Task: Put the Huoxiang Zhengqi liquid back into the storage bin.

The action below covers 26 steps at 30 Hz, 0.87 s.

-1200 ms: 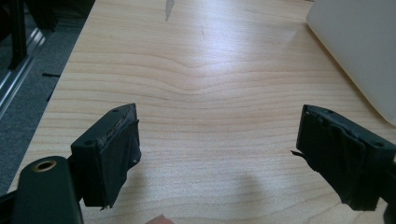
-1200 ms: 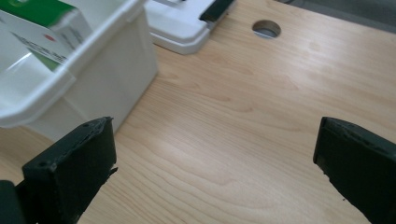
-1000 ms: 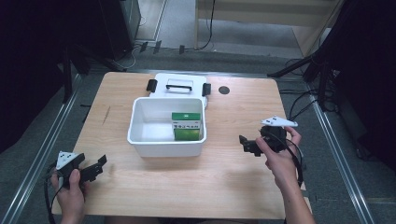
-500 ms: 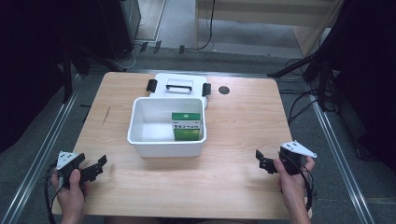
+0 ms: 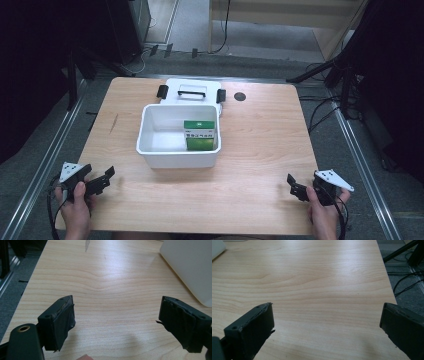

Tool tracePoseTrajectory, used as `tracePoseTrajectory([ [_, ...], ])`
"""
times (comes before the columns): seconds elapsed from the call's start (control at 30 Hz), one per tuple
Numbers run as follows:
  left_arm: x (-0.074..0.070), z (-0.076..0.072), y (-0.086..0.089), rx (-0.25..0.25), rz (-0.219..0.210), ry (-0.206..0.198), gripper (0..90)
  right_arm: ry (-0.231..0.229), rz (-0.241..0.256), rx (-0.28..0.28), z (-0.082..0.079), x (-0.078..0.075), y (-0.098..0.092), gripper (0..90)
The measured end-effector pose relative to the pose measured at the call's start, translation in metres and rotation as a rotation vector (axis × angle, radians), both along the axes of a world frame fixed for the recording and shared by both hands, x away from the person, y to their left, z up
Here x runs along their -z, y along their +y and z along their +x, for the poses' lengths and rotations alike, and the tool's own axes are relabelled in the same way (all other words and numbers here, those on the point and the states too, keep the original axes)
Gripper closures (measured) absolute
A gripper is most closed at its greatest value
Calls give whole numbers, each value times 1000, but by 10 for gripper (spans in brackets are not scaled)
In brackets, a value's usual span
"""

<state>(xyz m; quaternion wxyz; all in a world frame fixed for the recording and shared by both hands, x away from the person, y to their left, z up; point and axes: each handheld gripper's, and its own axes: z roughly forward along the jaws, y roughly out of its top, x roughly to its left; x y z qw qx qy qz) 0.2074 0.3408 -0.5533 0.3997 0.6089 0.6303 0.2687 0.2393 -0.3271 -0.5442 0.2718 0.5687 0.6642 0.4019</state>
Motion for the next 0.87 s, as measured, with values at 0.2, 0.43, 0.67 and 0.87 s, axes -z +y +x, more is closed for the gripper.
tracePoseTrajectory([
  [0.2,0,0,0,3,-3,0,144,-25,11,-5,-13,3,-5,0],
  [0.43,0,1,0,9,2,12,144,-28,49,-25,-12,3,-3,0],
  [0.67,0,1,0,9,7,17,144,-15,46,-27,-7,3,1,0],
  [0.87,0,2,-1,7,11,19,145,-9,14,-44,-7,3,4,0],
])
